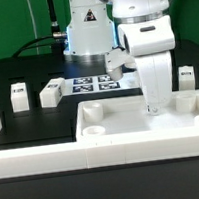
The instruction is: Assemble desk
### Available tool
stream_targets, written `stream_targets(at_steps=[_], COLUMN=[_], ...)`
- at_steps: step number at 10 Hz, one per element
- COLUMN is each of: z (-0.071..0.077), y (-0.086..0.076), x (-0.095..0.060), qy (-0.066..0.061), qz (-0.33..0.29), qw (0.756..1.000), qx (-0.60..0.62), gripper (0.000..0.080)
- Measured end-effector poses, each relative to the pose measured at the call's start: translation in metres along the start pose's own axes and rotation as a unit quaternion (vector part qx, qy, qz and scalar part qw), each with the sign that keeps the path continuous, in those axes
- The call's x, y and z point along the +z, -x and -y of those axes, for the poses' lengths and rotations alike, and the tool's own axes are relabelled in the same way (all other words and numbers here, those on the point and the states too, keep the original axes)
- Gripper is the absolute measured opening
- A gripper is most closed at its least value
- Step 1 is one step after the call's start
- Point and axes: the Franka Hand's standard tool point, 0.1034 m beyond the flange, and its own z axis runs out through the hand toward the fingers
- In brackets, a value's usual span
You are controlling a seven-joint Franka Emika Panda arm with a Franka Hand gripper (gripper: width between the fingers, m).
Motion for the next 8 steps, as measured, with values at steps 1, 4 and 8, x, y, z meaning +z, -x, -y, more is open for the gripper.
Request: stream_targets(at_steps=[1,4,8], z=[0.001,0.003,0.000], y=[0.000,-0.019,-0.028], x=[-0.009,-0.048,-0.057], qy=[0.005,0.013,0.018], qz=[0.002,0.010,0.010], qw=[1.000,0.997,0.995], qx=[0.015,0.079,0.098], gripper=[0.0584,0.0647,0.0649])
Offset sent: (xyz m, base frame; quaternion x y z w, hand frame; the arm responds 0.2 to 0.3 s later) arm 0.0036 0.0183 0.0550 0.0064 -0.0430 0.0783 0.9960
